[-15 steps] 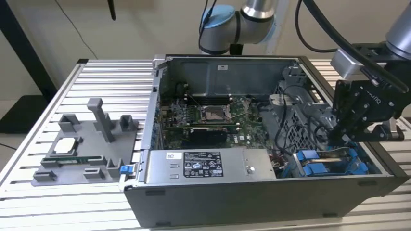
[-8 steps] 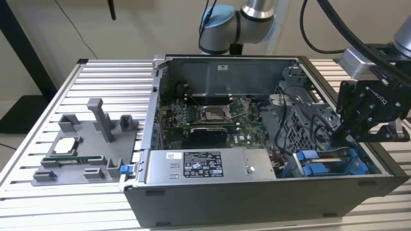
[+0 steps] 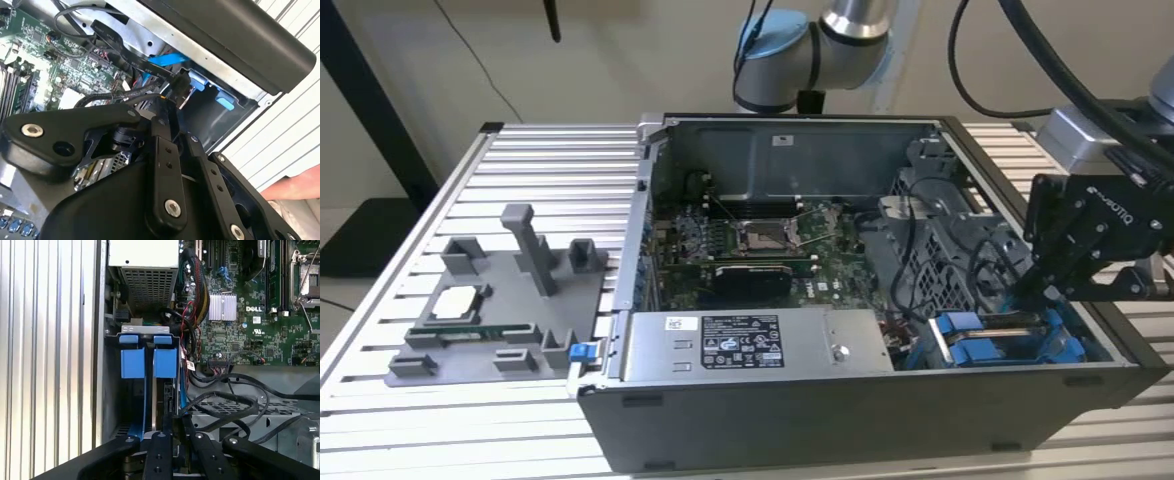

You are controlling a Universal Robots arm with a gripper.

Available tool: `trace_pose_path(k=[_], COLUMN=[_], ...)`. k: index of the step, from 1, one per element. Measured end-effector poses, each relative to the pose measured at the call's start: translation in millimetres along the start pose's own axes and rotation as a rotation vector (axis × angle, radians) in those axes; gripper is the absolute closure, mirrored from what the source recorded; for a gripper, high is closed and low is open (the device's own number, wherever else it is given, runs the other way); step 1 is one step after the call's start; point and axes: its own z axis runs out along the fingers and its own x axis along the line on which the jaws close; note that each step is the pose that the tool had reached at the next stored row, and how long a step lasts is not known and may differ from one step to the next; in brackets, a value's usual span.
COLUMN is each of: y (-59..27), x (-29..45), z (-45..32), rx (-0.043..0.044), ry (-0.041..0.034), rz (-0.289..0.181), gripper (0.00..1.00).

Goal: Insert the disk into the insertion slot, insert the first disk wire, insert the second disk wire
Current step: 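Insert the first disk wire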

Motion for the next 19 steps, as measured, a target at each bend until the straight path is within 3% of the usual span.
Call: trace_pose_path(k=[6, 13, 19], y=[-1.2, -1.2, 1.5], x=[0.8, 1.3, 1.4], z=[3.2, 4.1, 5.2], rx=[0.0004, 0.0024, 0.0117], ry=[0.0033, 0.0035, 0.0027], rz=[-0.034, -0.037, -0.029], gripper=[1.00, 1.00, 1.00])
